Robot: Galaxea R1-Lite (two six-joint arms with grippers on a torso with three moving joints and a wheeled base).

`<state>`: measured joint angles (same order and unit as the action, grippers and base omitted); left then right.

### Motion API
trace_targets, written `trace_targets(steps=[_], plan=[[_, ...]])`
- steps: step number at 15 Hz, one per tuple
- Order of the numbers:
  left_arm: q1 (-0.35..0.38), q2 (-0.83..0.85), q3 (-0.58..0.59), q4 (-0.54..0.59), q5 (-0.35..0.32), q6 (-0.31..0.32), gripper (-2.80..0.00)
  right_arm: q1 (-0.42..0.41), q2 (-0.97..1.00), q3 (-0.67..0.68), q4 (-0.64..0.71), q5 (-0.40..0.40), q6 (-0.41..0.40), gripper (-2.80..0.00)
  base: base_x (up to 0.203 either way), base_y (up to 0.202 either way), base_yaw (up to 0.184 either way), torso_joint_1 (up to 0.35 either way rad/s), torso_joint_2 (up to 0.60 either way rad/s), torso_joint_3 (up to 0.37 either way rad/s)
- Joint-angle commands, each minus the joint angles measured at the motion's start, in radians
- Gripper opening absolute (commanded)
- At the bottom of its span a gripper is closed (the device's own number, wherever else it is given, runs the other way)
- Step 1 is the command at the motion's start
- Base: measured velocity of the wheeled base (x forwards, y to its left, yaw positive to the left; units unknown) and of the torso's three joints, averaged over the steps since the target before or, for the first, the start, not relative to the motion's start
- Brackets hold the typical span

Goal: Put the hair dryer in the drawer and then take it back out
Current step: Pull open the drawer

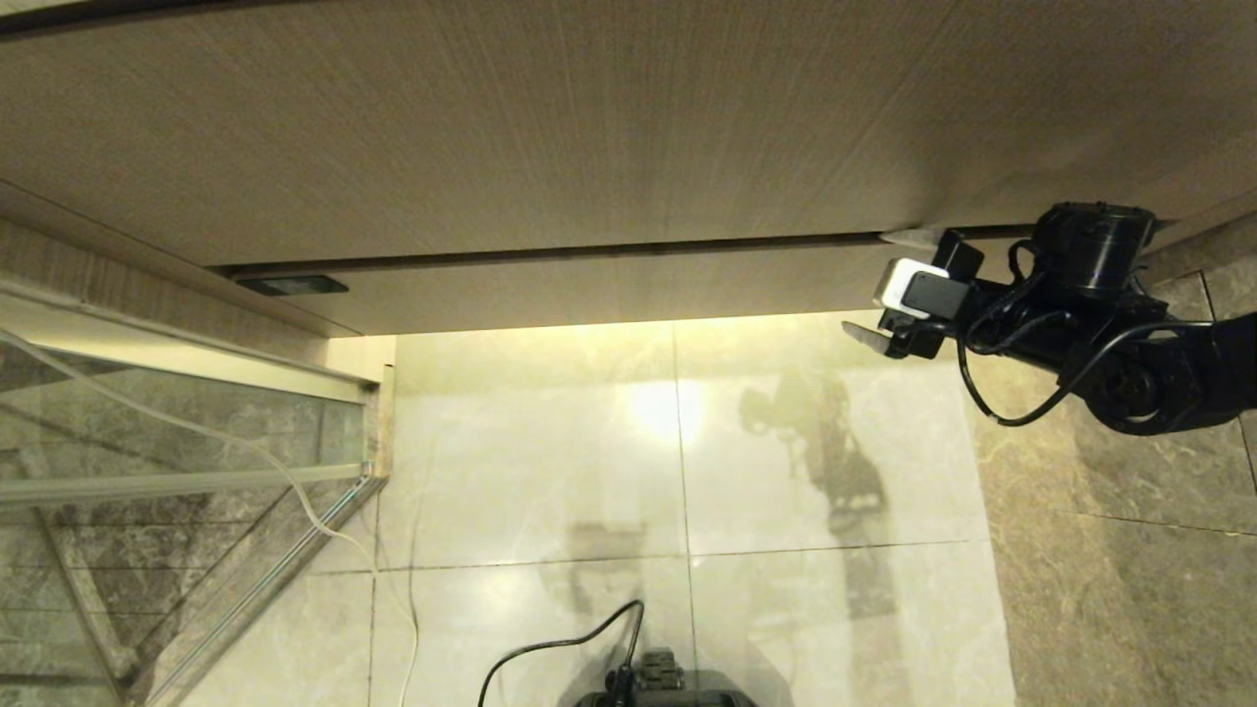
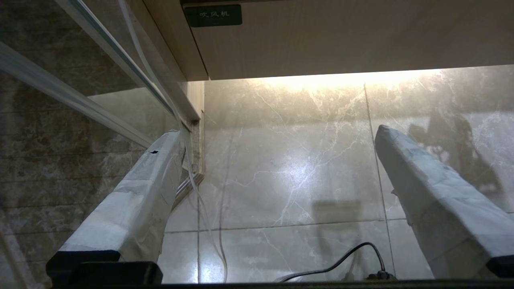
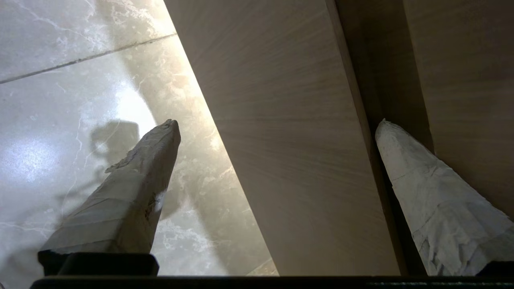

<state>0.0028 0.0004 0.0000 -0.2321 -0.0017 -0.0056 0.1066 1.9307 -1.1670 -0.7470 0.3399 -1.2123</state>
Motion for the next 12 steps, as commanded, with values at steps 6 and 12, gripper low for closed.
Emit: trace_targets(steps=[6,12], plan=[[0.0,0.0,0.04,-0.001,0.0,-0.001,0.0,-0.002,0.008,-0.008,-0.009,0.001,-0.012,0.0,0.0,0.0,0.0,0.0,0.0,0.0],[0.0,0.0,0.04,-0.001,0.0,-0.001,0.0,-0.002,0.039,-0.016,-0.009,0.001,-0.016,0.0,0.0,0.0,0.0,0.0,0.0,0.0]])
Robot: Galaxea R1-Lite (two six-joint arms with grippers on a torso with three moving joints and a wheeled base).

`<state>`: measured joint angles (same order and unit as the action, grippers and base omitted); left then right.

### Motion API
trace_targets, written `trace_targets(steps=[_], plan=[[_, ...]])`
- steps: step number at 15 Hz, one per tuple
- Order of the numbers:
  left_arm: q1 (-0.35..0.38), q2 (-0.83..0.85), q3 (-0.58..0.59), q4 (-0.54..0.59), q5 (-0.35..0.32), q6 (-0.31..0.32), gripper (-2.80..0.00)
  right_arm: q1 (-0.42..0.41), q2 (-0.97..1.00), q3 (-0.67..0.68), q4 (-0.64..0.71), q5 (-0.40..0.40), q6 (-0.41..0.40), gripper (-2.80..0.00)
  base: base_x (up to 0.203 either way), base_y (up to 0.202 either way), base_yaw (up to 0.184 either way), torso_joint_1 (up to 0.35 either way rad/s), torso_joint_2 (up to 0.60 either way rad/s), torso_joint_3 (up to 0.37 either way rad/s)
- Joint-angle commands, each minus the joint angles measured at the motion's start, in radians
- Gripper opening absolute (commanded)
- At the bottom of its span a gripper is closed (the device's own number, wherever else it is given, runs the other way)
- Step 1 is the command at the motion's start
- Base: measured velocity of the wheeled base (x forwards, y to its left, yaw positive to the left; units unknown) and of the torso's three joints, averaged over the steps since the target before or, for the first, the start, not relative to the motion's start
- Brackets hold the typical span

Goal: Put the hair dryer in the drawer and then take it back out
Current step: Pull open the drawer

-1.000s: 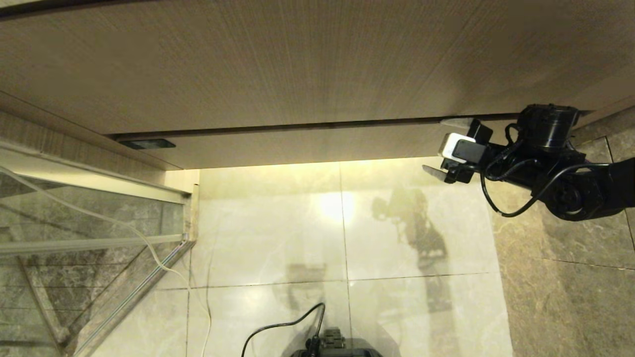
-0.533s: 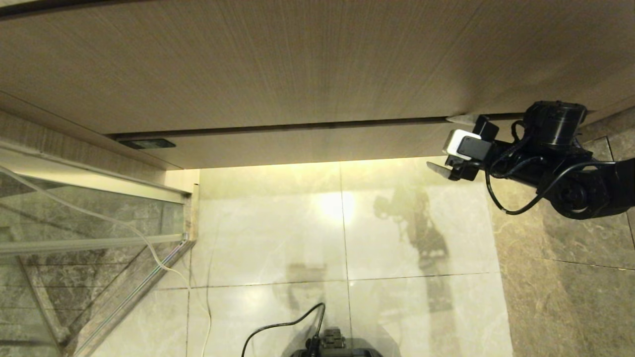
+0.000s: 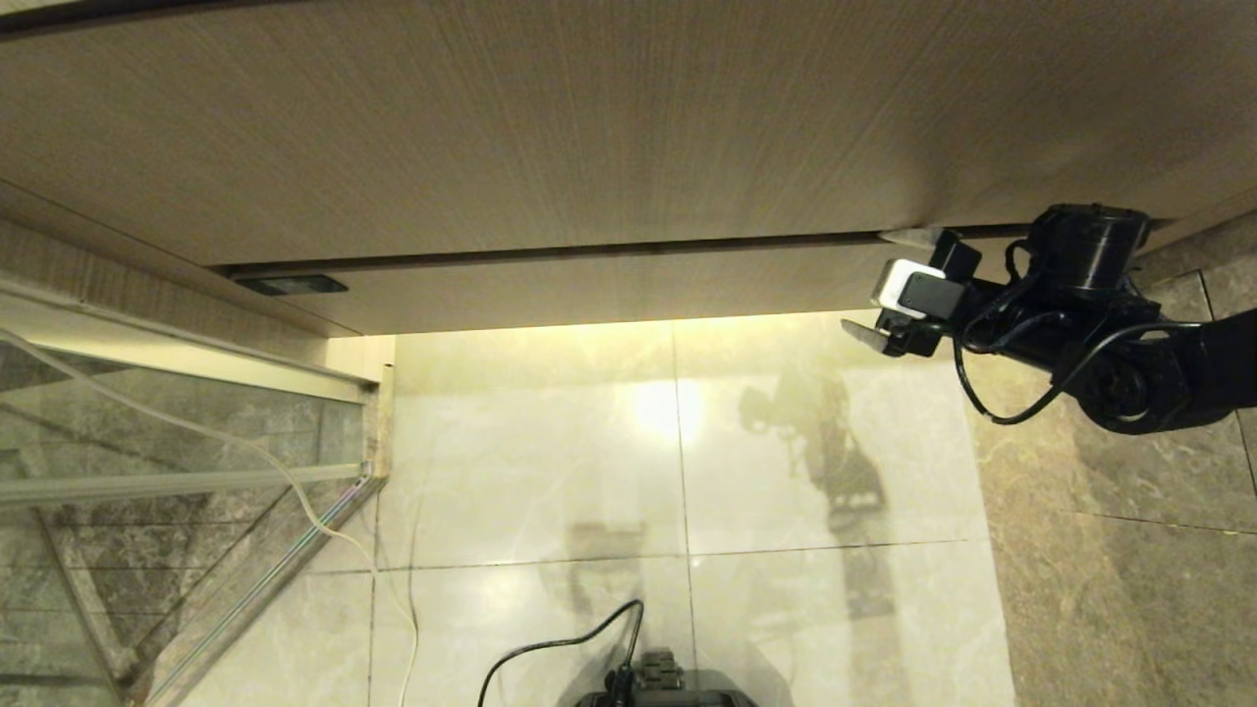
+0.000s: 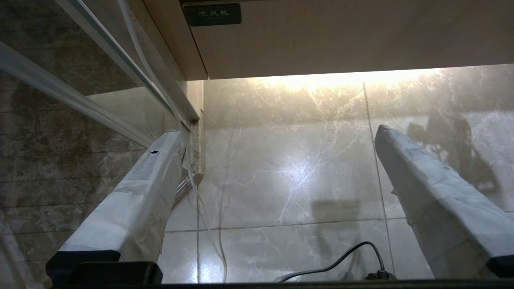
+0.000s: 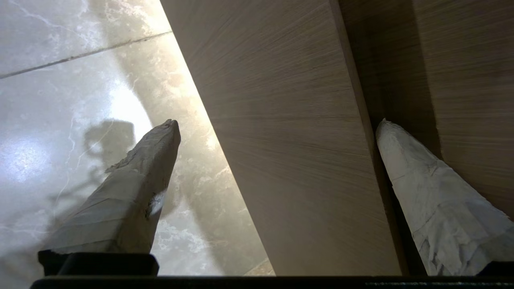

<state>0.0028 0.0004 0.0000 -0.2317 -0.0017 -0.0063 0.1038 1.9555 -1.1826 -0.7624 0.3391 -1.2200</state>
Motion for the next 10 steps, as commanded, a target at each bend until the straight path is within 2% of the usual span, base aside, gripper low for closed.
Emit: trace_targets(steps=[1,6,10], plan=[[0.0,0.0,0.04,-0.001,0.0,-0.001,0.0,0.0,0.019,0.001,0.012,0.001,-0.009,0.0,0.0,0.0,0.0,0.0,0.0,0.0],[0.0,0.0,0.04,-0.001,0.0,0.0,0.0,-0.003,0.02,0.015,0.015,0.001,-0.01,0.0,0.0,0.0,0.0,0.0,0.0,0.0],[0.0,0.0,0.04,-0.001,0.0,-0.001,0.0,-0.007,0.02,0.027,0.093,0.001,-0.04,0.0,0.0,0.0,0.0,0.0,0.0,0.0]])
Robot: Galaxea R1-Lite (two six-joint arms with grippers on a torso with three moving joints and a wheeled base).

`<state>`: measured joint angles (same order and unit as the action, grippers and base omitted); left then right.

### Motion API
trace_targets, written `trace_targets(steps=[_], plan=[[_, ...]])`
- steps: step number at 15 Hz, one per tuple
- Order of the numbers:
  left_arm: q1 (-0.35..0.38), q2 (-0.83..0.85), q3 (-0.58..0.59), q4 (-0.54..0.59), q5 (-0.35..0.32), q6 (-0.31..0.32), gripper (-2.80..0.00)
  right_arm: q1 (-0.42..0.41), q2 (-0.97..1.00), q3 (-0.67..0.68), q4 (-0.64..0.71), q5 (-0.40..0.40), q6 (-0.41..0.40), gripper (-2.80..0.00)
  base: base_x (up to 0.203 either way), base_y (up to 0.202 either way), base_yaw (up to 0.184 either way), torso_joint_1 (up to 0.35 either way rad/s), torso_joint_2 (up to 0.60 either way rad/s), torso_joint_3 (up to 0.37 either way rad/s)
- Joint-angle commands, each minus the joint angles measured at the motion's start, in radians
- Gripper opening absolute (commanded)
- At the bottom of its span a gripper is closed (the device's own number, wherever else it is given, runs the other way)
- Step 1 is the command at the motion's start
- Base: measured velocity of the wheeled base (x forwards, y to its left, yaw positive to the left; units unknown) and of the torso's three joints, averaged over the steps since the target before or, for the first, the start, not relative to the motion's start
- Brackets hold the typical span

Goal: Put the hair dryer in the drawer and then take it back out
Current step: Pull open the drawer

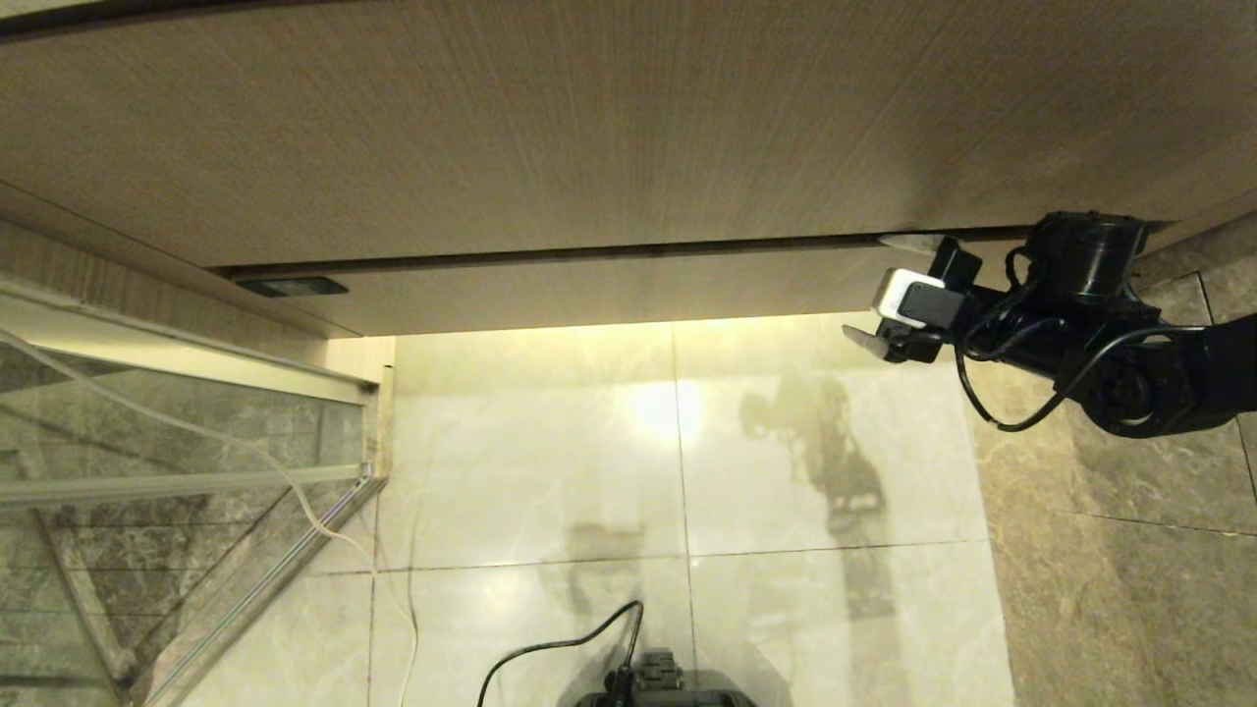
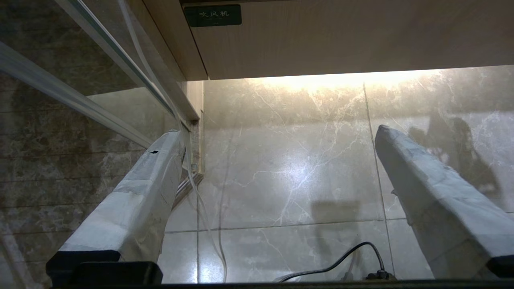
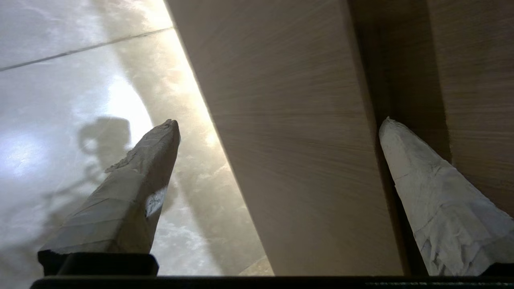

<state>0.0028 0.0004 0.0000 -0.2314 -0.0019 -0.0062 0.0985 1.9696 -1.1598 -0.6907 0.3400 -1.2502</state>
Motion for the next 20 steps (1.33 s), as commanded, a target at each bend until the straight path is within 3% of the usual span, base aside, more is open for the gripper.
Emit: trace_targets(steps=[1,12,20], plan=[[0.0,0.0,0.04,-0.002,0.0,0.0,0.0,-0.003,0.005,0.005,0.029,0.001,-0.014,0.0,0.0,0.0,0.0,0.0,0.0,0.0],[0.0,0.0,0.04,-0.002,0.0,0.0,0.0,-0.029,-0.099,0.062,0.082,0.004,-0.018,0.0,0.0,0.0,0.0,0.0,0.0,0.0],[0.0,0.0,0.04,-0.002,0.0,0.0,0.0,0.007,-0.112,0.086,0.02,-0.002,-0.034,0.0,0.0,0.0,0.0,0.0,0.0,0.0]])
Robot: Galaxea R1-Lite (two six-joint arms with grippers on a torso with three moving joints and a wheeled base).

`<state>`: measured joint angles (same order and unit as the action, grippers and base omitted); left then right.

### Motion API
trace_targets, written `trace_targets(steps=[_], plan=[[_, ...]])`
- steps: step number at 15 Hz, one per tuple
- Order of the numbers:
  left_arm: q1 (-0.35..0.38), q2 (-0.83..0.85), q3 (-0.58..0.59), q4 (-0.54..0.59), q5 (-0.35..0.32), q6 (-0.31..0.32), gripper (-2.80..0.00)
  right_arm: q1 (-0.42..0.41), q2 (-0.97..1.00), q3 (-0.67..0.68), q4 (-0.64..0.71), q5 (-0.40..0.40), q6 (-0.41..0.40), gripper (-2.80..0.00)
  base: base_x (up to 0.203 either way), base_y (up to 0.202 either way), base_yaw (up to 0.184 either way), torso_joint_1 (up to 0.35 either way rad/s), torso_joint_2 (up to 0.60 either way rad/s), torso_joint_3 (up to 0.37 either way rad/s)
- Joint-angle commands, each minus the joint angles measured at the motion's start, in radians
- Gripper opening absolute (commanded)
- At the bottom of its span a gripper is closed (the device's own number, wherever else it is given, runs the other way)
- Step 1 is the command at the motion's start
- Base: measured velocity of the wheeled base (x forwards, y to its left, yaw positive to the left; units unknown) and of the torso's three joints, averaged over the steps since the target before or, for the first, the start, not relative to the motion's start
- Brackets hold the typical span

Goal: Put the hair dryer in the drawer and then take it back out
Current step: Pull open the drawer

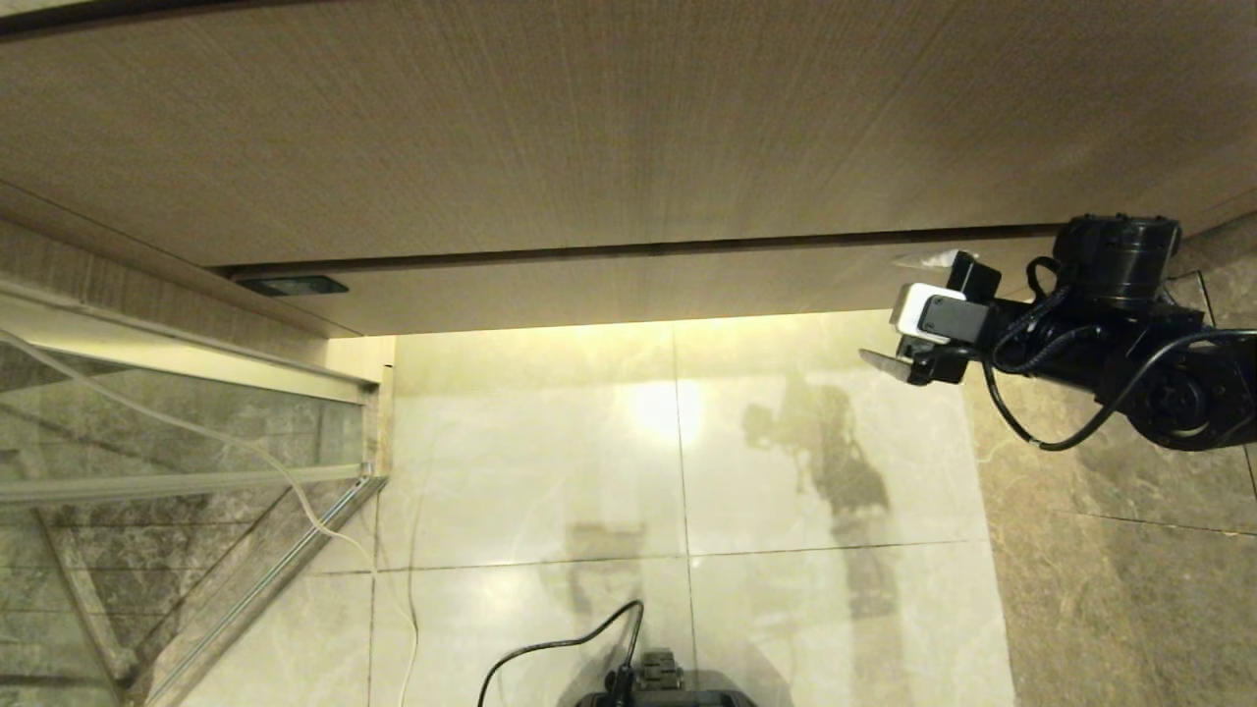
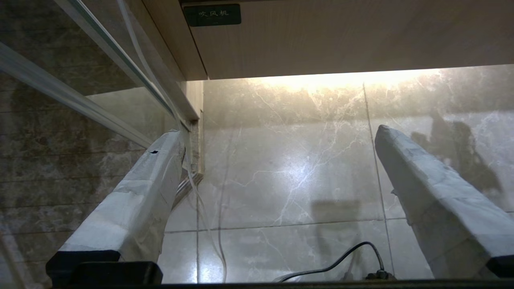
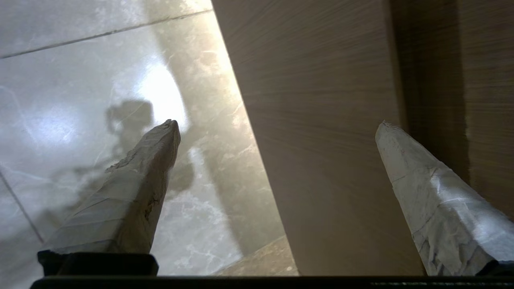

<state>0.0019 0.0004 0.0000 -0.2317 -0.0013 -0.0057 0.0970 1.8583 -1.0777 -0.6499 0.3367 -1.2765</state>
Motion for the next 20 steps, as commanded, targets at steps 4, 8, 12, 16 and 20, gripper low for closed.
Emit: trace_targets(steps=[4,8,12,16,20], plan=[[0.001,0.0,0.04,-0.001,0.0,0.0,0.0,0.04,0.002,0.019,-0.063,-0.039,-0.009,0.0,0.0,0.0,0.0,0.0,0.0,0.0],[0.001,0.0,0.04,-0.001,0.0,0.0,0.0,0.055,0.018,0.018,-0.104,-0.08,-0.009,0.0,0.0,0.0,0.0,0.0,0.0,0.0],[0.001,0.0,0.04,-0.001,0.0,0.0,0.0,0.055,0.03,0.015,-0.14,-0.093,-0.009,0.0,0.0,0.0,0.0,0.0,0.0,0.0],[0.001,0.0,0.04,-0.001,0.0,0.0,0.0,0.055,0.05,0.004,-0.164,-0.095,-0.009,0.0,0.0,0.0,0.0,0.0,0.0,0.0],[0.001,0.0,0.04,-0.001,0.0,-0.002,0.0,0.053,0.077,-0.021,-0.203,-0.096,-0.009,0.0,0.0,0.0,0.0,0.0,0.0,0.0]])
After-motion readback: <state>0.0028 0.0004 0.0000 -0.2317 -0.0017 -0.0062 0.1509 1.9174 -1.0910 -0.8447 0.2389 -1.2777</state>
